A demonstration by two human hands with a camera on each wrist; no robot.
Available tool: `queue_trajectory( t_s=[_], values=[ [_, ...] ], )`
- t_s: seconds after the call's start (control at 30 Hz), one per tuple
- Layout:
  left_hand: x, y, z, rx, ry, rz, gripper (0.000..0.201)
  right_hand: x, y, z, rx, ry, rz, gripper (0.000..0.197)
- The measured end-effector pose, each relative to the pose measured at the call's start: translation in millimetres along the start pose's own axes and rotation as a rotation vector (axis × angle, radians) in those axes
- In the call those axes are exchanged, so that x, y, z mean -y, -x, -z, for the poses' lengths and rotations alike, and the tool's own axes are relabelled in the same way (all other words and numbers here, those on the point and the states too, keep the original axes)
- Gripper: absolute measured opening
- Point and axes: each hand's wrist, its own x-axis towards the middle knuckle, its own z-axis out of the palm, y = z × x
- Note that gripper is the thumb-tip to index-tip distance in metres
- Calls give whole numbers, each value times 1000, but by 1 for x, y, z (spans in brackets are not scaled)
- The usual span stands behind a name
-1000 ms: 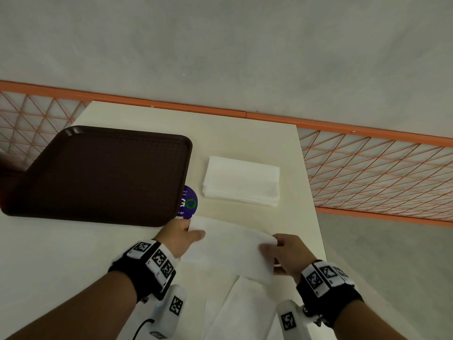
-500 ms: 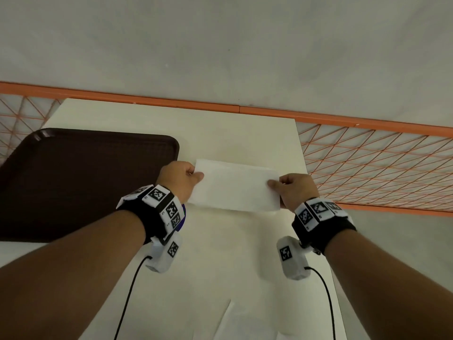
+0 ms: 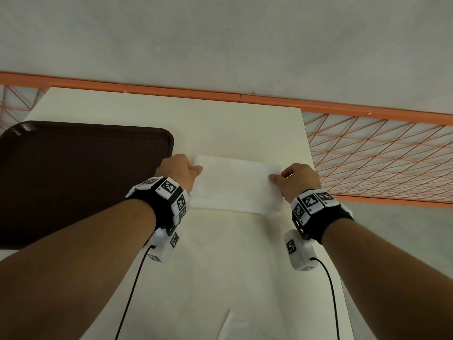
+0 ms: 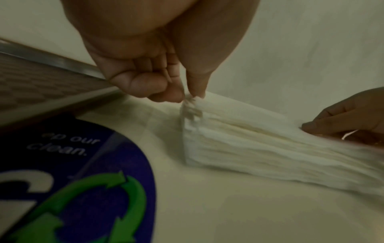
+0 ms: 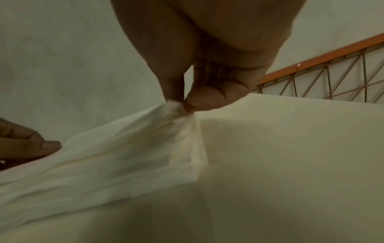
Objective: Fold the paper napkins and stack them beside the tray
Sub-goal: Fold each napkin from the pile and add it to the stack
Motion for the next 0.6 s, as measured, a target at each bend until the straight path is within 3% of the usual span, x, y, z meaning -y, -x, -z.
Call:
queue_trajectory(
  t_s=[0.2, 0.33, 0.43, 0.6],
  values=[
    [5, 30, 14, 7, -16, -65, 29, -5, 42, 18, -18, 47, 122, 31],
    [11, 70, 18, 91, 12, -148, 24, -14, 104, 18, 241, 162, 367, 20],
    [22, 104, 15, 162, 3, -187, 23, -32, 152, 8, 488, 378, 438, 27],
    [49, 160, -2, 256, -21, -206, 22, -61, 212, -11, 570, 523, 425, 56]
  ],
)
